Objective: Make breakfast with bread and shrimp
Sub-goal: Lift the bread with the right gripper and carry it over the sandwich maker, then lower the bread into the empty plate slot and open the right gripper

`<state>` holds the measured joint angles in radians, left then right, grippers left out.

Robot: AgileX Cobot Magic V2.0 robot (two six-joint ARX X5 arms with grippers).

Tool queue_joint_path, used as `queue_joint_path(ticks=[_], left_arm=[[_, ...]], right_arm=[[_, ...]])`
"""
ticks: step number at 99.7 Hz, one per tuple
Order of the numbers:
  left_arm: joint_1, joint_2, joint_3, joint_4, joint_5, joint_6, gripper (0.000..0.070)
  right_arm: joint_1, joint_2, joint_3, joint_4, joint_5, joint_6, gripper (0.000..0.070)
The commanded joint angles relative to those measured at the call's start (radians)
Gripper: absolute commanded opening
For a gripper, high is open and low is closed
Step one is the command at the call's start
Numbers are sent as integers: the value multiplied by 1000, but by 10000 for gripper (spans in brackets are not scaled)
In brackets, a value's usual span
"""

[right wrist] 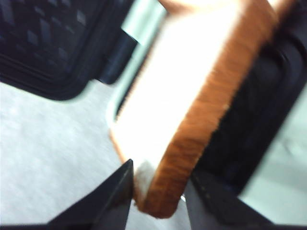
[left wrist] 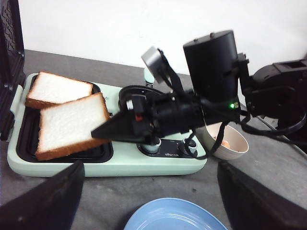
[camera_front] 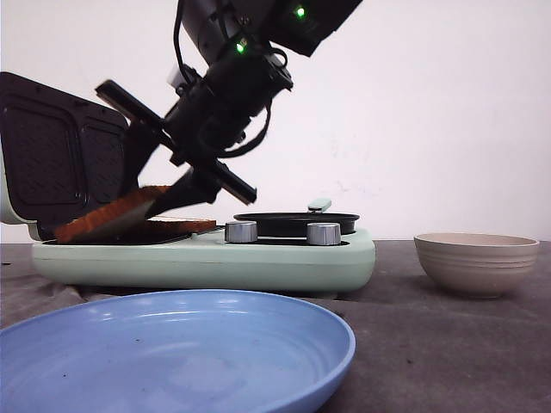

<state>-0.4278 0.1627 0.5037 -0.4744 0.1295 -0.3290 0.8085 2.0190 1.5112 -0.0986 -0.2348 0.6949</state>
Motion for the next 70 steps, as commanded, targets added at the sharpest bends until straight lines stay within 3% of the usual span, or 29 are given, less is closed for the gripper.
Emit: queue_joint_path(ticks=[1, 20, 34, 70], left_arm=[[-3, -2, 21, 11, -2, 2, 474], [-3, -2, 21, 11, -2, 2, 474], [-3, -2, 21, 11, -2, 2, 474], [-3, -2, 21, 10, -2, 2, 474]], right_arm=[[14, 22, 43, -13, 3, -27, 209], [15, 22, 98, -110, 36, -86, 223], [15, 22, 106, -162, 56, -109, 274], [17, 22, 107, -227, 81, -164, 277]])
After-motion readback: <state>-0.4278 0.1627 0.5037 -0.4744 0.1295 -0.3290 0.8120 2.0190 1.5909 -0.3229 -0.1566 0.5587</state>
